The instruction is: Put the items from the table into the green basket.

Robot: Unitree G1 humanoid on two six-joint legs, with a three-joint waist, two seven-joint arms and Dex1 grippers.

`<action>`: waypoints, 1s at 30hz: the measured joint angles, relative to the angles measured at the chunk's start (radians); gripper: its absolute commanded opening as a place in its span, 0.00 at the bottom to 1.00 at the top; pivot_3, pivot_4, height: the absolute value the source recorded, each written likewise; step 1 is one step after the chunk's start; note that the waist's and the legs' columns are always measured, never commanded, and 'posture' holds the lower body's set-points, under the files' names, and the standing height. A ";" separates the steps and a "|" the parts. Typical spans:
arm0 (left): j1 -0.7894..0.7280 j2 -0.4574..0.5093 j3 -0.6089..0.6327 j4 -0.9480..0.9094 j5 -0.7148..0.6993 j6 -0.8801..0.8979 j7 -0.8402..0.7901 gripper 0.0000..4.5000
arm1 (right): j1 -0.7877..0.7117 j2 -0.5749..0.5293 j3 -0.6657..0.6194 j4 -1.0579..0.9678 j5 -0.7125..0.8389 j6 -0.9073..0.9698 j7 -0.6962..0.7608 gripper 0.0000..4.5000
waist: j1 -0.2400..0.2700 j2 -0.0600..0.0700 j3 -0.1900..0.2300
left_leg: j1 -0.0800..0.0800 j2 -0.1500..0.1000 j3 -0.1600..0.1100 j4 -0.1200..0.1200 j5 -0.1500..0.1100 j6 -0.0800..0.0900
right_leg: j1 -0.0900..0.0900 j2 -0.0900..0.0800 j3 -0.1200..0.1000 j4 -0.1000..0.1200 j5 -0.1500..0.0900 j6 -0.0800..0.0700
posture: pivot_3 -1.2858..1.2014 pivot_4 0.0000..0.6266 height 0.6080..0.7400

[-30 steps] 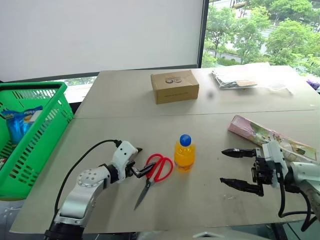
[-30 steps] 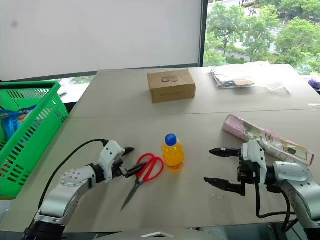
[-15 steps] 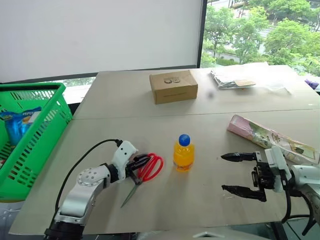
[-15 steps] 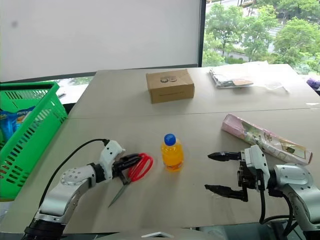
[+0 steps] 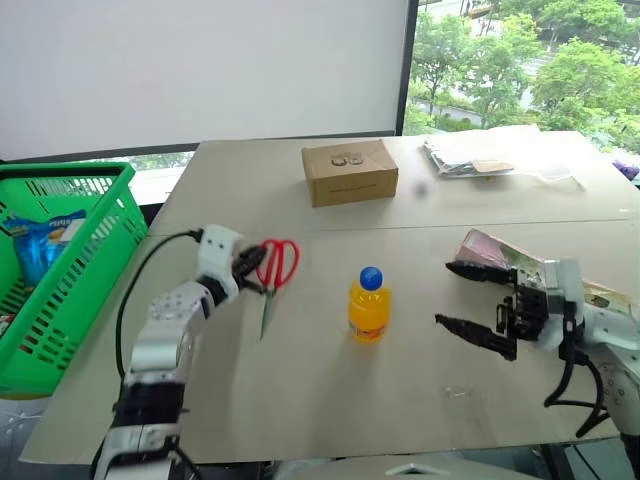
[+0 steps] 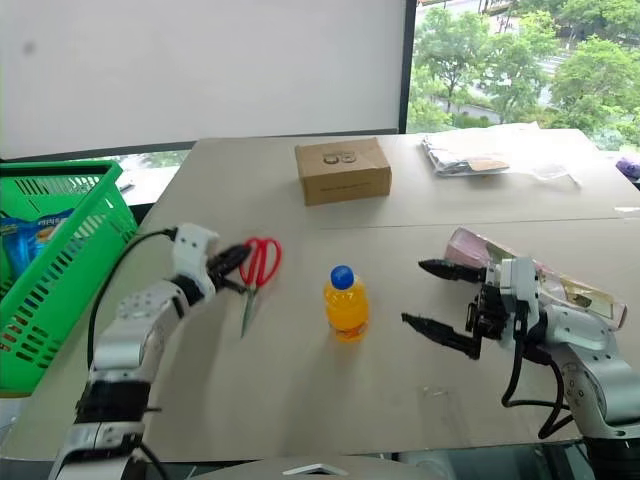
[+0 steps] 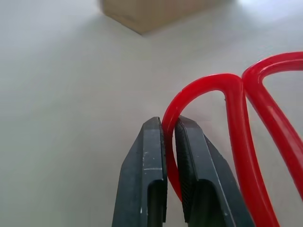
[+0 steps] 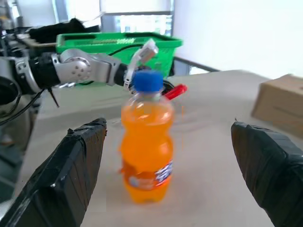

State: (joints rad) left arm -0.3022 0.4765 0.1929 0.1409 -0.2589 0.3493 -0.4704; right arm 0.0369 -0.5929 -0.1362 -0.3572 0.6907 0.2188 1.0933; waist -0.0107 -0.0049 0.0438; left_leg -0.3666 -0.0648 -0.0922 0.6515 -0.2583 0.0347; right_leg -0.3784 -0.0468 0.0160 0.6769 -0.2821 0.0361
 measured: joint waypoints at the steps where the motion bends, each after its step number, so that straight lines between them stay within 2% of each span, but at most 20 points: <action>1: -0.051 0.000 0.016 0.042 0.001 -0.015 0.023 0.01 | -0.013 0.010 -0.001 0.002 0.000 0.006 -0.022 1.00 | 0.000 -0.001 0.000 | -0.001 0.000 0.000 0.000 0.000 0.000 | 0.000 0.000 0.000 0.000 0.001 -0.001 | 0.48 0.00 1.00; 5: -0.238 0.031 0.025 0.265 0.063 -0.096 0.070 0.01 | -0.072 0.054 0.001 0.009 -0.023 0.023 -0.134 1.00 | -0.003 -0.002 -0.001 | -0.003 -0.001 0.001 0.000 0.000 0.000 | -0.002 0.000 0.001 -0.001 0.001 -0.001 | 0.48 0.00 1.00; 9: -0.457 0.037 -0.016 0.595 0.146 -0.217 0.107 0.01 | -0.144 0.113 -0.001 0.025 -0.039 0.058 -0.270 1.00 | -0.001 -0.003 0.000 | -0.005 -0.002 0.000 -0.001 0.000 0.000 | -0.004 -0.001 0.000 0.000 0.002 -0.002 | 0.48 0.00 1.00; 13: -0.646 0.032 -0.048 0.859 0.211 -0.335 0.145 0.01 | -0.174 0.130 -0.001 0.027 -0.042 0.078 -0.318 1.00 | -0.003 -0.006 -0.001 | -0.017 -0.003 0.000 0.001 0.002 -0.004 | -0.017 -0.001 0.000 0.001 0.004 -0.001 | 0.47 0.00 1.00; 14: -0.690 0.030 -0.049 0.919 0.223 -0.357 0.154 0.18 | -0.174 0.130 0.002 0.032 -0.053 0.077 -0.318 1.00 | -0.005 -0.007 -0.002 | -0.019 -0.003 0.000 0.001 0.003 -0.004 | -0.018 -0.001 0.000 0.001 0.005 -0.001 | 0.47 0.00 1.00; 16: -0.750 0.027 -0.061 0.992 0.245 -0.397 0.170 0.34 | -0.172 0.129 0.003 0.035 -0.072 0.072 -0.317 1.00 | -0.010 -0.007 -0.002 | -0.019 -0.003 0.002 0.001 0.002 -0.004 | -0.019 -0.002 0.001 0.000 0.005 -0.001 | 0.46 0.00 1.00; 21: -0.797 0.019 -0.045 1.053 0.254 -0.470 0.220 0.88 | -0.136 0.128 -0.001 0.020 -0.079 0.070 -0.326 1.00 | -0.039 -0.007 -0.002 | -0.020 -0.002 0.003 0.001 0.002 -0.003 | -0.020 -0.002 0.003 0.001 0.005 -0.001 | 0.45 0.00 1.00; 26: -0.788 0.018 -0.006 1.057 0.223 -0.473 0.214 0.88 | -0.084 0.123 -0.021 0.006 -0.082 0.070 -0.338 1.00 | -0.067 -0.007 -0.002 | -0.019 -0.002 0.003 0.001 0.000 0.001 | -0.020 -0.002 0.003 0.002 0.006 -0.001 | 0.45 0.00 1.00; 30: -0.694 0.004 0.008 0.966 0.175 -0.455 0.134 0.88 | -0.076 0.114 -0.029 0.003 -0.089 0.061 -0.336 1.00 | -0.089 -0.007 -0.003 | -0.017 -0.002 0.003 0.002 0.000 0.001 | -0.018 -0.002 0.003 0.003 0.007 -0.001 | 0.45 0.00 1.00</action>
State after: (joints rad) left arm -0.9958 0.4805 0.2011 1.1067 -0.0834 -0.1061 -0.3360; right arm -0.0387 -0.4790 -0.1650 -0.3540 0.6013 0.2796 0.7572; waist -0.0997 -0.0116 0.0411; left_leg -0.3837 -0.0668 -0.0895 0.6534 -0.2585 0.0357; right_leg -0.3966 -0.0484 0.0192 0.6801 -0.2748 0.0350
